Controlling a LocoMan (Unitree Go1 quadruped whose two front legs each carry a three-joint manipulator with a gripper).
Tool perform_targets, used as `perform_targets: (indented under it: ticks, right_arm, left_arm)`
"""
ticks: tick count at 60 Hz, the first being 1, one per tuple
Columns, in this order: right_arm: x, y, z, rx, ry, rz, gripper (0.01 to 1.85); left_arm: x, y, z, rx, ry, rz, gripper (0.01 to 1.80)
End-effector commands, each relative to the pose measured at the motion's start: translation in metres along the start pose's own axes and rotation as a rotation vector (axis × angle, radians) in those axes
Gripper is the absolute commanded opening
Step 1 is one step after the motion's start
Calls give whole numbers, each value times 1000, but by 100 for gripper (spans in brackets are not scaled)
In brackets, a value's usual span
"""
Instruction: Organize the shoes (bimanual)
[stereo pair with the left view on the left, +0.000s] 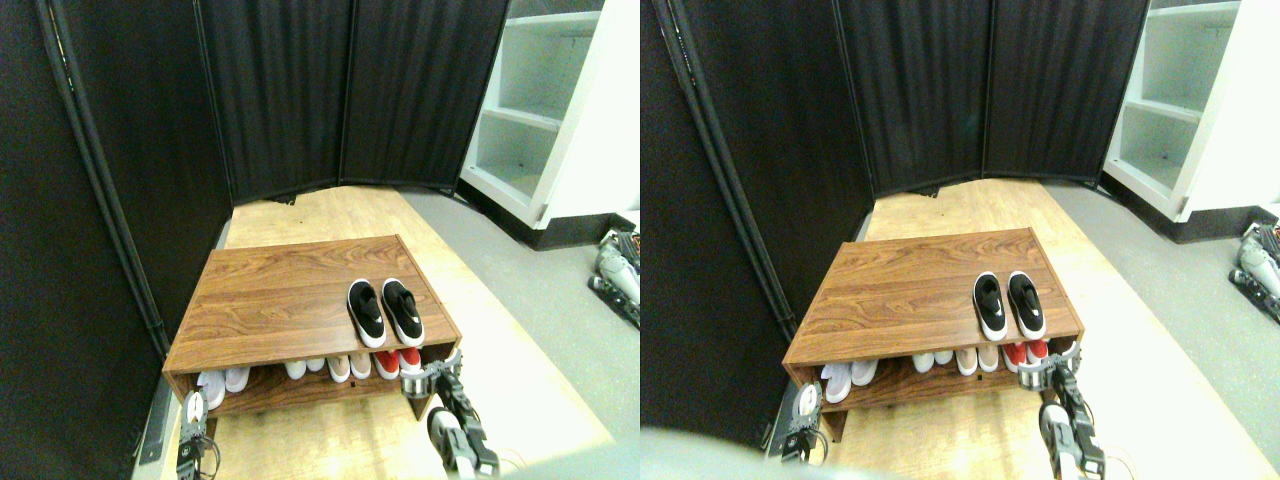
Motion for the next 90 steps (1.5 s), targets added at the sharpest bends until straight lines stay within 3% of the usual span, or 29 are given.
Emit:
perform_targets:
  ticks: [1,5,8,10,13,14,24,30,40,48,54,63,71,90]
  right_arm:
    - [-19,19,13,-26,-75,36,135]
    - [-30,28,21,-32,-161,58,106]
    - [-37,36,29,-100,-254,96,60]
    - [-38,38,31,-114,-271,101,52]
    - [-38,46,41,-109,-328,139,6]
    - [-38,47,43,-102,-331,141,1]
    - [-21,60,65,-274,-430,188,1]
    - [-4,63,73,-294,-429,187,1]
    - [25,62,75,-285,-474,105,1]
    - [48,52,71,-251,-437,38,1]
    - [57,46,65,-275,-414,30,1]
    - [63,40,48,-230,-385,-13,1]
    - [70,37,31,-229,-292,9,1]
    - [75,35,8,-194,-256,-14,1]
  left_arm:
    - [0,-11,3,3,-16,-59,1]
    - [1,-11,2,2,-8,-65,1]
    - [1,-12,2,-16,-14,-61,1]
    - [1,-12,2,-17,-12,-61,1]
    - [1,-12,2,-7,-1,-64,1]
    - [1,-12,1,-6,-4,-63,1]
    - [0,-14,1,-31,-6,-58,1]
    - [0,-13,2,-10,-15,-62,1]
    - [-4,-13,3,-22,-27,-60,1]
    - [-6,-13,4,-20,-27,-73,1]
    - [-6,-12,5,0,-25,-80,1]
    - [-7,-12,5,-4,-39,-73,1]
    - [-6,-12,6,1,-46,-77,1]
    - [-4,-8,5,-6,-53,-84,1]
